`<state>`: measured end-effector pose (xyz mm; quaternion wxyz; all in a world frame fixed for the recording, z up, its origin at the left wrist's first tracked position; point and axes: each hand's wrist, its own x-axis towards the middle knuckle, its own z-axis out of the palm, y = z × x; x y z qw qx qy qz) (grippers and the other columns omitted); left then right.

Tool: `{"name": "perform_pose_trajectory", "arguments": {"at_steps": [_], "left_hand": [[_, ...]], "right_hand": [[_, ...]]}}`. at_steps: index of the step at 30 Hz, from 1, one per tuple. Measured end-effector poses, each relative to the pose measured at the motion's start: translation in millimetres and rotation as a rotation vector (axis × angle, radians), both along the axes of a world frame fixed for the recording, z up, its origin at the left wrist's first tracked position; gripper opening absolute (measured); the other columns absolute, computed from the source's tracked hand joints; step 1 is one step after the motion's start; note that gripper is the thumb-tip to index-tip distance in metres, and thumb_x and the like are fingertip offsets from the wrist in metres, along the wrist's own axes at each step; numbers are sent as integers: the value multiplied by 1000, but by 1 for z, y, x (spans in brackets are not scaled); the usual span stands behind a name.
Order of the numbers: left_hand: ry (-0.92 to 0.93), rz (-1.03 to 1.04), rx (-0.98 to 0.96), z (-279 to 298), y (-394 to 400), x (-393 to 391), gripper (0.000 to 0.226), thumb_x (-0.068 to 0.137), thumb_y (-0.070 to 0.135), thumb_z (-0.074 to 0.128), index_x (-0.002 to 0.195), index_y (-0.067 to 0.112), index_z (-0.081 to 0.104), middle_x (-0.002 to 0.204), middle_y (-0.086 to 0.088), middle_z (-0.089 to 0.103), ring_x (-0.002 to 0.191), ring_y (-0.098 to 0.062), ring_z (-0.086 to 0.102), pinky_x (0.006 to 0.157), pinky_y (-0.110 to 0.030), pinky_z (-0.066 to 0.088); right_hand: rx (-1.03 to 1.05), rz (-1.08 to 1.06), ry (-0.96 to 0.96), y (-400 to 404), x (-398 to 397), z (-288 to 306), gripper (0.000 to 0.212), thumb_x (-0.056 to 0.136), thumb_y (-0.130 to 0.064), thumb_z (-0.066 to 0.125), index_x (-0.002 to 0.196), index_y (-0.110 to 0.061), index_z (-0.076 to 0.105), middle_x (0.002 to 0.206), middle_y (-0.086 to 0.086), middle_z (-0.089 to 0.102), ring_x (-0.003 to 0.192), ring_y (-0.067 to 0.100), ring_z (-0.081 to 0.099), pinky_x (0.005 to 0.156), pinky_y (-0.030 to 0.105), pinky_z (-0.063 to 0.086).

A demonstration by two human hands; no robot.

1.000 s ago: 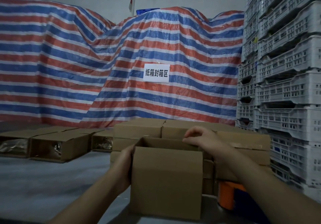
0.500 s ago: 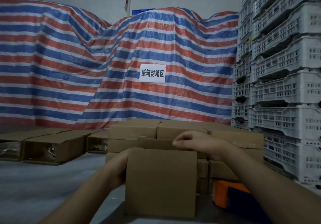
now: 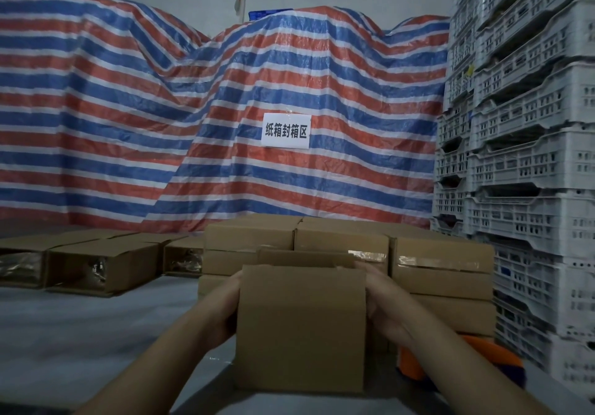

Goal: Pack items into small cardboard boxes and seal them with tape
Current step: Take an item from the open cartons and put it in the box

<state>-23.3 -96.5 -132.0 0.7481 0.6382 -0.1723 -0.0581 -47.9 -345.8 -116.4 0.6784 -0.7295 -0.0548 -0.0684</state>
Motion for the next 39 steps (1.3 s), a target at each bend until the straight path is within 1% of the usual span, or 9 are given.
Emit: {"name": "perform_pose_trajectory", "arguments": {"at_steps": [7,10,13,15,20,23,27,32,39], "left_hand": [[-40,32,24,-5,-3,3,21,85,28,63,96,11,69,82,-12,74,70,-24,72,57,-30,56],[-38,85,62,-5,-4,1,40,97,46,50,102,11,71,90,-13,76,78,-26,74,69,-36,54],[-34,-17,33,1,7,-3,76,88,76,27,100,21,79,107,-12,74,97,-26,72,81,-40,50],[-63,-135,53,4,17,-7,76,83,81,21,107,34,76,116,-5,72,106,-21,69,80,-35,54],[-63,-80,4,0,11,-8,54,74,59,60,117,28,59,101,0,76,93,-19,73,72,-34,54],[-75,-10,35,-3,3,-8,43,82,54,61,112,24,64,95,-5,76,88,-24,74,74,-35,53],[-50,55,69,-4,-1,-6,34,90,41,60,115,20,68,101,-11,75,94,-31,71,75,-39,54],[-18,128,-6,-7,-7,-5,16,93,23,61,107,16,60,98,-14,67,80,-27,64,68,-37,51],[-34,109,-139,-9,-12,-5,60,96,18,56,148,37,34,138,4,47,112,-24,60,80,-38,53]], "right_hand": [[118,-83,3,-2,8,-19,37,90,-5,66,122,-25,63,84,11,78,70,22,73,54,29,54],[168,-110,-5,-1,12,-22,38,91,-8,67,124,-26,63,94,12,78,94,32,72,70,39,57],[172,-118,-15,0,12,-23,40,91,-10,68,127,-26,62,97,11,78,102,34,70,88,49,57],[164,-118,-18,-1,11,-23,42,91,-9,69,129,-25,61,98,11,78,103,35,70,94,52,55],[219,-94,-16,0,4,-24,37,94,-14,65,127,-28,62,103,12,77,99,33,73,83,46,58],[239,-68,-5,-2,0,-24,30,98,-32,61,126,-25,67,106,9,77,96,25,75,79,40,56],[263,-10,-37,-8,-4,-28,54,92,-63,54,127,-23,67,118,5,74,106,20,72,88,39,50],[82,-28,-41,-3,-7,-32,63,86,-36,74,144,-30,49,128,8,66,114,30,65,93,46,52],[123,-24,-92,4,-13,-33,60,95,-23,65,149,-33,42,128,7,66,113,28,65,93,44,52]]}}
